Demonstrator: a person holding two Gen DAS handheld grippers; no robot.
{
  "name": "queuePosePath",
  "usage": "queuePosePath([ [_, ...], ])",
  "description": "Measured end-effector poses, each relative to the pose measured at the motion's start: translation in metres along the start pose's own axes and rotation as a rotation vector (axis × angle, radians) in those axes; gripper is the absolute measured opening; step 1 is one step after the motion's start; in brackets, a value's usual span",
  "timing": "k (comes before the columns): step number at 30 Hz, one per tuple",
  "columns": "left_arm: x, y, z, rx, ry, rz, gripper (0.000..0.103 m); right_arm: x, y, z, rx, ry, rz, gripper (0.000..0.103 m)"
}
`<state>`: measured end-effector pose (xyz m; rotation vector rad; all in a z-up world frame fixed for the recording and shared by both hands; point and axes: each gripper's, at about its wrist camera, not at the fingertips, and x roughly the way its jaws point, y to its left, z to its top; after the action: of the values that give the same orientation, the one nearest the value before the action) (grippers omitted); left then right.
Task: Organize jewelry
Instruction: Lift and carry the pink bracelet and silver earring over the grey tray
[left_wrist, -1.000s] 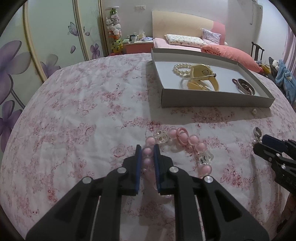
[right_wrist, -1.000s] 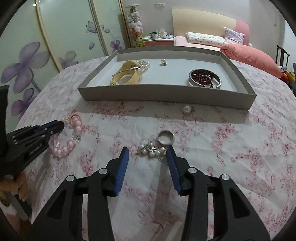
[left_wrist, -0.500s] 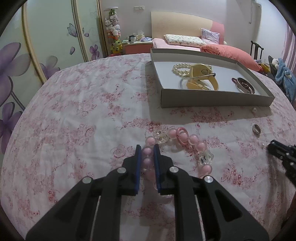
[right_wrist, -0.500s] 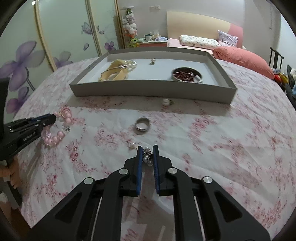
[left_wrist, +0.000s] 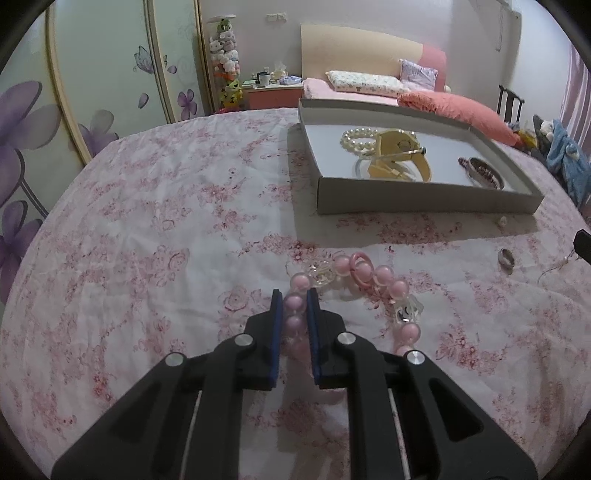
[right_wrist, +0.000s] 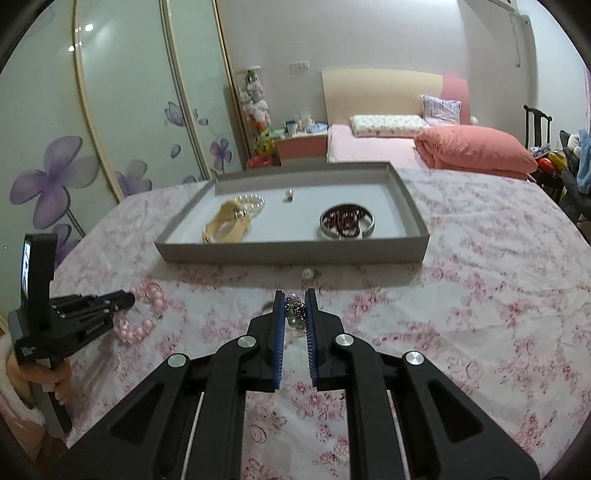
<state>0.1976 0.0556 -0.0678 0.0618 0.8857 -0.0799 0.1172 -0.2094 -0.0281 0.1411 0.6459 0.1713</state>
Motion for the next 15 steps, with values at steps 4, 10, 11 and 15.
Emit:
queuePosePath([
  [4,-0.014,0.001,-0.002,-0.027,-0.059,-0.031,0.013,-0.012,-0.002,0.005,-0.002,-0.071,-0.006,0.012],
  [10,-0.047,-0.007,-0.003,-0.036,-0.19,-0.076,0.013,-0.026,0.001,0.007,-0.002,-0.174,-0.004,0.012],
  [11,-0.051,-0.01,-0.003,-0.033,-0.205,-0.082,0.013,-0.028,0.002,0.007,-0.001,-0.19,-0.002,0.012],
  [15,-0.07,-0.022,-0.001,-0.015,-0.278,-0.101,0.013,-0.032,0.002,0.007,0.001,-0.229,0.001,0.012],
])
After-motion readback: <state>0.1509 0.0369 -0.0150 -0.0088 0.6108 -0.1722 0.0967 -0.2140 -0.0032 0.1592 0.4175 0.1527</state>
